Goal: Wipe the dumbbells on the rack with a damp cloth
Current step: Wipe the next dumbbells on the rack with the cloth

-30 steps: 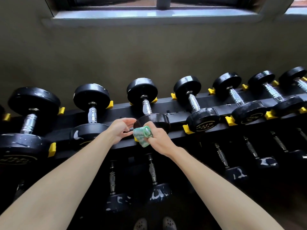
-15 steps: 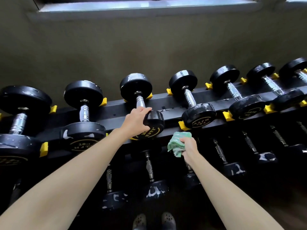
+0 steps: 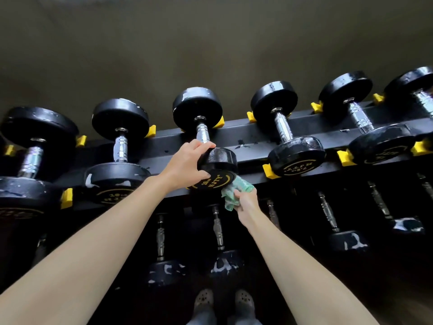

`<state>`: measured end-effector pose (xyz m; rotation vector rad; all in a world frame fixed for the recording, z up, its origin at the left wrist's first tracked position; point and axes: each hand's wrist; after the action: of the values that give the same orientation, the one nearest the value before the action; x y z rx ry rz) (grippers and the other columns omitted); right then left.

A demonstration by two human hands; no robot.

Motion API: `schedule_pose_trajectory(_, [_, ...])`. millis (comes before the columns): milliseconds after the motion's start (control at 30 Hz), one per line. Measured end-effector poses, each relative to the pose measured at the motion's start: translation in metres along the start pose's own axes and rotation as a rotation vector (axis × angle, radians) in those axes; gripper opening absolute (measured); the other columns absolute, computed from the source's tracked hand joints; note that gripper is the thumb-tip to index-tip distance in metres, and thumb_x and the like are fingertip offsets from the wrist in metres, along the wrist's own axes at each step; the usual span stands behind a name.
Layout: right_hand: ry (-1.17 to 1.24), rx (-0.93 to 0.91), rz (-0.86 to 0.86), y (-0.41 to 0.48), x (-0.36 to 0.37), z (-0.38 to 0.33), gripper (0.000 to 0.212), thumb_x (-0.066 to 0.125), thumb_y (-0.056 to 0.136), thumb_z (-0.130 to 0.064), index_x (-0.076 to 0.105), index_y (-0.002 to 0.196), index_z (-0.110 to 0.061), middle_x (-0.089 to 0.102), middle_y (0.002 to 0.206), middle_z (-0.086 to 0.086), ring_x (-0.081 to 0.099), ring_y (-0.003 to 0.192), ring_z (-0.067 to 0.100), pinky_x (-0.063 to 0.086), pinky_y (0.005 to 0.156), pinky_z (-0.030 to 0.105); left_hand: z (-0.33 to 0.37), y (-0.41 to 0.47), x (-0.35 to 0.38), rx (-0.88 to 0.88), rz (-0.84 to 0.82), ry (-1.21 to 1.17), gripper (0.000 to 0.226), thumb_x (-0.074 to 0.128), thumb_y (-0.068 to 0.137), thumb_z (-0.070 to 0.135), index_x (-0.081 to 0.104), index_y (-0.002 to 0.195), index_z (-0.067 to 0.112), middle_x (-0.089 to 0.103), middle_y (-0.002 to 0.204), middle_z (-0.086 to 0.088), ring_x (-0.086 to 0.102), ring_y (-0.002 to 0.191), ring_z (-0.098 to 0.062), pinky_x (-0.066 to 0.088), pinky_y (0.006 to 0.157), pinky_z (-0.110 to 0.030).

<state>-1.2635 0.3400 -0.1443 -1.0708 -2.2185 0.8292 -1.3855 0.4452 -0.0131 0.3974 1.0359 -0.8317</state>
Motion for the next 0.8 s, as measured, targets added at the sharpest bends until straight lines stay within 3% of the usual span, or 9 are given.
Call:
schedule_pose_trajectory(67, [-0.001, 0.031, -0.01, 0.004, 0.006, 0.007, 0.03, 0.041, 0.092, 0.006, 0.044, 0.12, -0.006, 0.058, 0.103, 0.014, 0.057, 0.073, 0.021, 0.05, 0.067, 0.036, 0.001, 0.001, 0.001, -0.008, 0.0, -0.013, 0.072, 0.072, 0.074, 0.015, 0.04, 0.138, 0.022, 0.045, 0.118, 0.001, 0.039, 0.111, -0.02, 0.03, 0.086, -0.023])
schedule_pose_trajectory(200, [-0.025, 0.131, -0.015, 0.01, 0.009, 0.017, 0.031, 0.044, 0.092, 0.004, 0.045, 0.116, -0.016, 0.059, 0.096, 0.008, 0.058, 0.071, 0.018, 0.052, 0.066, 0.036, 0.001, 0.003, 0.001, -0.021, -0.013, -0.033, 0.071, 0.071, 0.073, 0.015, 0.04, 0.136, 0.025, 0.042, 0.115, 0.005, 0.038, 0.11, -0.018, 0.029, 0.086, -0.024])
schedule_pose_trajectory(300, [-0.092, 0.152, -0.005, 0.014, 0.012, 0.014, 0.031, 0.042, 0.091, 0.005, 0.049, 0.116, -0.012, 0.059, 0.085, 0.007, 0.057, 0.065, 0.019, 0.051, 0.06, 0.036, 0.0, 0.003, 0.001, -0.033, -0.015, -0.041, 0.072, 0.072, 0.073, 0.015, 0.04, 0.136, 0.025, 0.044, 0.118, 0.003, 0.038, 0.111, -0.019, 0.029, 0.085, -0.024])
schedule_pose_trajectory(367, [-0.189, 0.231, -0.03, 0.01, 0.012, 0.013, 0.02, 0.041, 0.094, 0.0, 0.055, 0.105, -0.008, 0.058, 0.078, 0.007, 0.056, 0.061, 0.02, 0.05, 0.053, 0.032, 0.001, 0.003, 0.002, -0.038, -0.014, -0.047, 0.072, 0.072, 0.072, 0.014, 0.04, 0.136, 0.025, 0.043, 0.114, 0.005, 0.038, 0.11, -0.019, 0.028, 0.085, -0.023])
schedule_pose_trajectory(433, [-0.215, 0.304, -0.069, 0.002, 0.011, 0.014, 0.015, 0.041, 0.094, 0.0, 0.056, 0.097, -0.005, 0.058, 0.078, 0.009, 0.056, 0.062, 0.022, 0.049, 0.051, 0.033, 0.003, 0.003, 0.001, -0.048, -0.016, -0.053, 0.072, 0.071, 0.072, 0.014, 0.04, 0.136, 0.026, 0.042, 0.114, 0.006, 0.038, 0.111, -0.02, 0.028, 0.085, -0.023])
schedule_pose_trajectory(500, [-0.193, 0.307, -0.06, -0.004, 0.006, 0.014, 0.015, 0.044, 0.091, 0.004, 0.053, 0.1, -0.003, 0.059, 0.083, 0.013, 0.059, 0.068, 0.025, 0.048, 0.055, 0.036, 0.005, 0.003, 0.0, -0.059, -0.022, -0.052, 0.073, 0.071, 0.072, 0.013, 0.04, 0.136, 0.025, 0.044, 0.12, 0.003, 0.038, 0.112, -0.021, 0.029, 0.085, -0.024])
schedule_pose_trajectory(667, [-0.258, 0.143, 0.121, -0.018, -0.017, -0.015, 0.024, 0.053, 0.08, -0.002, 0.057, 0.103, -0.004, 0.062, 0.103, 0.018, 0.061, 0.087, 0.033, 0.052, 0.074, 0.039, 0.016, 0.006, -0.004, -0.123, -0.046, -0.017, 0.072, 0.072, 0.069, 0.009, 0.042, 0.133, 0.024, 0.044, 0.119, 0.001, 0.039, 0.112, -0.022, 0.031, 0.08, -0.027])
schedule_pose_trajectory(800, [-0.189, -0.181, 0.177, -0.053, -0.032, -0.068, 0.015, 0.049, 0.079, -0.003, 0.055, 0.089, -0.012, 0.054, 0.081, 0.003, 0.052, 0.07, 0.018, 0.041, 0.057, 0.027, 0.037, 0.013, -0.01, -0.18, -0.087, 0.122, 0.062, 0.065, 0.07, 0.0, 0.042, 0.124, 0.018, 0.046, 0.122, -0.007, 0.046, 0.103, -0.027, 0.037, 0.071, -0.032])
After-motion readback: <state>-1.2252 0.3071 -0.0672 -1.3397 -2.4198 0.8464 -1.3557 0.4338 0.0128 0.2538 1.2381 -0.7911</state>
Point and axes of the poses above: each hand's wrist, its own y-axis towards the middle knuckle, its own x-axis out of the palm, z = x × y
